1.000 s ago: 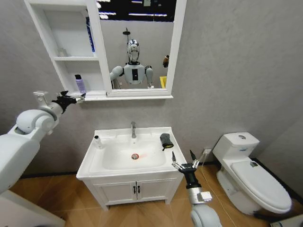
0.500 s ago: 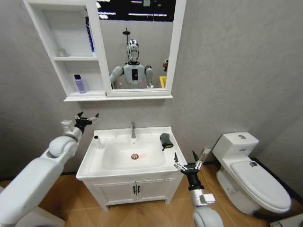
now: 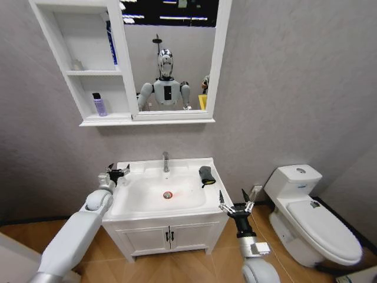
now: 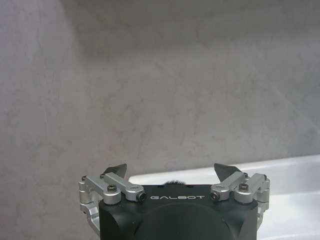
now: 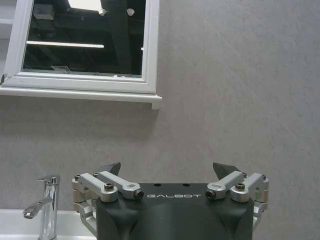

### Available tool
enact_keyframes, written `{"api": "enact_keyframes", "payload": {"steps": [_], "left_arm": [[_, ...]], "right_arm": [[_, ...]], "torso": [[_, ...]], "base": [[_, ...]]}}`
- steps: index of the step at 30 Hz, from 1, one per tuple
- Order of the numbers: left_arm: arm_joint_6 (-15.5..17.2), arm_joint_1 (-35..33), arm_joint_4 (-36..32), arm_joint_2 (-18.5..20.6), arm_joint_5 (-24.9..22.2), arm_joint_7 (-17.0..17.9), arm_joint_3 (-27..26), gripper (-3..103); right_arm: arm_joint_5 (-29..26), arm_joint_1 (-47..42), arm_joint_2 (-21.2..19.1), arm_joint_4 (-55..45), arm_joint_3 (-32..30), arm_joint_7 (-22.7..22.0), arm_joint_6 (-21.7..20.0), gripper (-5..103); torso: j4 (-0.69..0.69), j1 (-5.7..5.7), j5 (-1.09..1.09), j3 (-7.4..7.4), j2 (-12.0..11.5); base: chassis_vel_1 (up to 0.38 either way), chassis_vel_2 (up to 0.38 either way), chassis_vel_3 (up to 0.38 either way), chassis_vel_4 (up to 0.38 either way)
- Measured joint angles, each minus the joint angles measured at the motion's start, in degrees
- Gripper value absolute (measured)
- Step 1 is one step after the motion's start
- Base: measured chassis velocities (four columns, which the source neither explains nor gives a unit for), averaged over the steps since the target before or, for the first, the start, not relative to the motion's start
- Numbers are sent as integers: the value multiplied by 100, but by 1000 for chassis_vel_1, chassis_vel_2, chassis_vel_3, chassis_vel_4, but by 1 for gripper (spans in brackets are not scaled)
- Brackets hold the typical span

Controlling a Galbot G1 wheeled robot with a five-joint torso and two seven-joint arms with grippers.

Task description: Move facial cleanser and shampoo from washbasin to cabinet, then wipe washbasin with towel.

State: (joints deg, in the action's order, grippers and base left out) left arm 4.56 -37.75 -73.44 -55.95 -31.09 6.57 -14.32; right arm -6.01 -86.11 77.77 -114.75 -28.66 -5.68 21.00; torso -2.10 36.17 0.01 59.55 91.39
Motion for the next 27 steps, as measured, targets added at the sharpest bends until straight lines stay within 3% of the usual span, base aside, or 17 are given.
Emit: {"api": "enact_keyframes", "payload": {"steps": [20, 27], "left_arm": [[-244, -12, 841, -439, 365, -248, -119, 99], [-326, 54, 1227, -613, 528, -443, -227, 84]], "right_arm": [[8, 76, -1, 83, 20, 1, -23, 100], [7, 32, -8, 74, -8, -4, -18, 100]], "torso": [[0, 0, 0, 0, 0], [1, 0, -1, 0, 0]], "base": [[0, 0, 0, 0], [0, 0, 0, 0]]}}
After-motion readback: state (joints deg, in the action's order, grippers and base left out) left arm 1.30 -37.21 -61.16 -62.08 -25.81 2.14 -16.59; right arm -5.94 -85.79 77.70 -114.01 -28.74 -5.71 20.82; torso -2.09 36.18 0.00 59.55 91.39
